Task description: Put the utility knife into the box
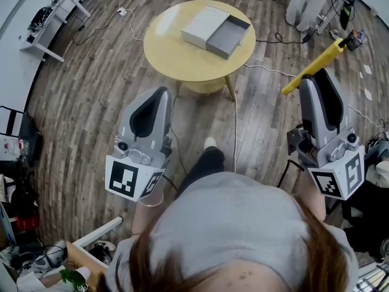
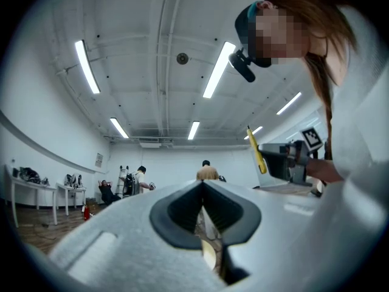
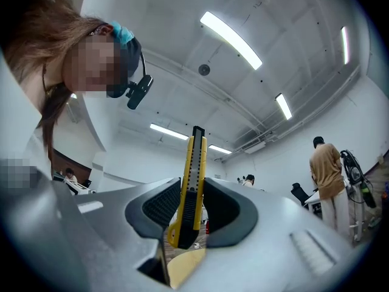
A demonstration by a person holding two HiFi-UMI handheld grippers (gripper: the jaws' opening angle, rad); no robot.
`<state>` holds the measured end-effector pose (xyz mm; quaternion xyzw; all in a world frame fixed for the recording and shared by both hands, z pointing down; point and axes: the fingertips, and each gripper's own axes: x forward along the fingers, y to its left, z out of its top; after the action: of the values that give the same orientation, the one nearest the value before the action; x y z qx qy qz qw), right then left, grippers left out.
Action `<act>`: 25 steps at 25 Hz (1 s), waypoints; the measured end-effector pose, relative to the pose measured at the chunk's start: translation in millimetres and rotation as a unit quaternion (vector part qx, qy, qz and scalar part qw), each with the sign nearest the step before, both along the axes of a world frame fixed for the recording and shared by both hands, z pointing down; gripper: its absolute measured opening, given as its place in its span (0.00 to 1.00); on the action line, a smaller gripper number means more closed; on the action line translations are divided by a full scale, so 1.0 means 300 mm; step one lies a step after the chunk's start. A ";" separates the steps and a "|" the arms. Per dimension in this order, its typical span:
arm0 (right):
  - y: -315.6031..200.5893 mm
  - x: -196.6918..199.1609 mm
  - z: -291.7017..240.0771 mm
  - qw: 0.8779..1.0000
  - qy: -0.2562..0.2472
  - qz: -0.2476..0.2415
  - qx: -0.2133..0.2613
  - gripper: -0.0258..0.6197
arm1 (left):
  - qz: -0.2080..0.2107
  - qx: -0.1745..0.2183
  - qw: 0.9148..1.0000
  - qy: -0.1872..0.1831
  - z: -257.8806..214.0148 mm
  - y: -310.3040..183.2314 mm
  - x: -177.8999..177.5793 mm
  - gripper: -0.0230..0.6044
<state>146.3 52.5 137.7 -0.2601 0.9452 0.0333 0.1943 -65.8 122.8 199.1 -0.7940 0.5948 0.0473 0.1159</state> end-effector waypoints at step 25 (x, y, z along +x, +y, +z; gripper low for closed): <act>-0.443 -0.283 0.026 0.998 -0.015 0.043 -0.030 0.23 | 0.068 -0.029 0.997 0.001 0.032 -0.489 -0.252 0.04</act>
<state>61.5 -80.4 145.7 -0.3067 0.9307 0.0089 0.1990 -141.4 -23.9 208.6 -0.8357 0.5406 0.0386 0.0883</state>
